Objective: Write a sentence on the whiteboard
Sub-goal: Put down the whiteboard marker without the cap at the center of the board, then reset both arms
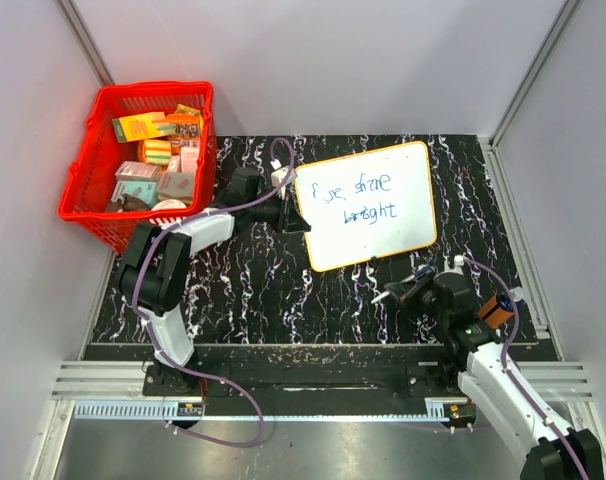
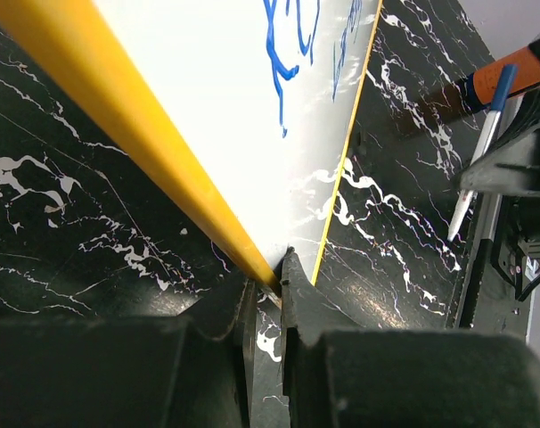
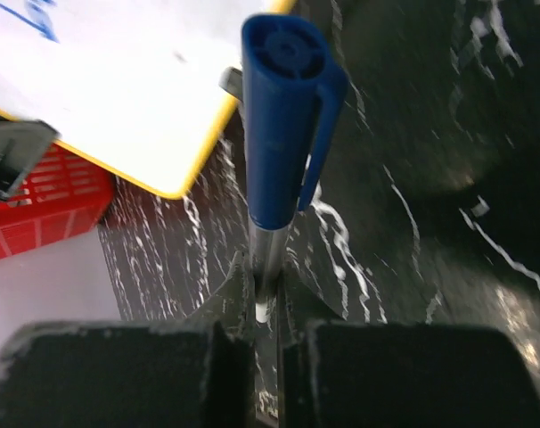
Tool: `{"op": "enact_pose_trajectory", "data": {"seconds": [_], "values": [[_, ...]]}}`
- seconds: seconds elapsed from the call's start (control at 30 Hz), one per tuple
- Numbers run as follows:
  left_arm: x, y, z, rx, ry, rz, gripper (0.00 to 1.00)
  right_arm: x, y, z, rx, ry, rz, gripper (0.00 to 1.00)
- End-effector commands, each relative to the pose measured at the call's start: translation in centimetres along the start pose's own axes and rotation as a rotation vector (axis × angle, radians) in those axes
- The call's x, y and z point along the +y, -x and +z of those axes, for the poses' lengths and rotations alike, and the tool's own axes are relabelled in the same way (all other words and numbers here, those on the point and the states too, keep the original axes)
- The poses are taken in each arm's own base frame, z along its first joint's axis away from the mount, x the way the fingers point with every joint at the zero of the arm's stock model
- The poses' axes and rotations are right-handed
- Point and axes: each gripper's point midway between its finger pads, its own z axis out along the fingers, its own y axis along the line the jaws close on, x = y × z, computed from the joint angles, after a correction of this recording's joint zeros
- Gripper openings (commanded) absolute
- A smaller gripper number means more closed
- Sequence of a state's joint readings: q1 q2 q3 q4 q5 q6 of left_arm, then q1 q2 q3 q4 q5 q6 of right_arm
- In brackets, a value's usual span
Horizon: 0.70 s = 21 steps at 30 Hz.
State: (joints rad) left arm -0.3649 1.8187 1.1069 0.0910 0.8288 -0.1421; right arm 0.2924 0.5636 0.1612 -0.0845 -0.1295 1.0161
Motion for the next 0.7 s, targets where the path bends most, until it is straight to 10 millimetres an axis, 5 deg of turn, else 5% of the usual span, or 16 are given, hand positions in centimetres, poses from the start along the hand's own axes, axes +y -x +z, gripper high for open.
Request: {"op": "enact_pose_trajectory", "data": {"seconds": [0.0, 0.2, 0.23, 0.33, 0.47, 0.6, 0.67], "values": [[2.8, 1.0, -0.1, -0.014, 0.142, 0.144, 0.0, -2.9, -3.4, -1.0, 0.131, -0.102, 0.166, 0.0], [2.6, 1.0, 0.0, -0.016, 0.142, 0.148, 0.0, -5.6, -4.9, -1.3, 0.142, -0.162, 0.247, 0.23], [2.7, 0.9, 0.0, -0.012, 0.145, 0.145, 0.0, -5.6, -4.9, -1.3, 0.142, -0.162, 0.247, 0.38], [2.7, 1.0, 0.1, -0.01, 0.146, 0.145, 0.0, -5.7, -4.9, -1.3, 0.143, -0.168, 0.238, 0.61], [2.5, 1.0, 0.2, -0.011, 0.149, 0.149, 0.0, -5.6, -4.6, -1.4, 0.14, -0.177, 0.217, 0.81], [2.3, 1.1, 0.3, -0.011, 0.149, 0.155, 0.0, -5.1, -4.0, -1.4, 0.125, -0.181, 0.181, 0.99], [2.2, 1.1, 0.5, -0.008, 0.149, 0.157, 0.0, -4.4, -3.5, -1.4, 0.119, -0.163, 0.144, 1.0]]}}
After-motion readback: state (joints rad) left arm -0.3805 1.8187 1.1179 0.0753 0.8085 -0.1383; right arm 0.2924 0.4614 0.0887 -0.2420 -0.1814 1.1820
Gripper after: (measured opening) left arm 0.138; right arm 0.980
